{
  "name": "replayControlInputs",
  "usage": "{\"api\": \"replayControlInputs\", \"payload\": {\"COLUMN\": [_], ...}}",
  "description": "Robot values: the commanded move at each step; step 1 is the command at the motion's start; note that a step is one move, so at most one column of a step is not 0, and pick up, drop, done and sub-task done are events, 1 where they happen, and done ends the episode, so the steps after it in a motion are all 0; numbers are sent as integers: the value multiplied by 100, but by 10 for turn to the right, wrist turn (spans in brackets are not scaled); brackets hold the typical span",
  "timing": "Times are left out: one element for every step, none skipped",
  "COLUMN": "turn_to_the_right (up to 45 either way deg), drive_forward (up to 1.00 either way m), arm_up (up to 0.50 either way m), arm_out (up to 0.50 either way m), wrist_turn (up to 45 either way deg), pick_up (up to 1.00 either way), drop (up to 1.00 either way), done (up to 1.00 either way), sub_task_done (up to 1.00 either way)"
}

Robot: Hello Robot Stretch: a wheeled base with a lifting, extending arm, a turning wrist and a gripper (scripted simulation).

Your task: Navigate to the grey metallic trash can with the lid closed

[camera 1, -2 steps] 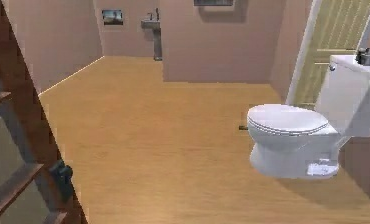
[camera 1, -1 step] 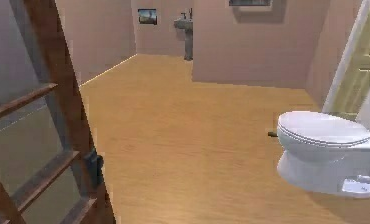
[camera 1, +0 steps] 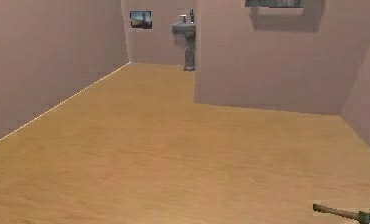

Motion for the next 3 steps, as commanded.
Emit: {"api": "replayControlInputs", "payload": {"turn_to_the_right": [-90, 0, -450], "drive_forward": [0, 20, 0], "arm_up": [0, 0, 0], "arm_out": [0, 0, 0], "wrist_turn": [0, 0, 0], "pick_up": [0, 0, 0], "drop": [0, 0, 0], "done": [0, 0, 0], "sub_task_done": [0, 0, 0]}}
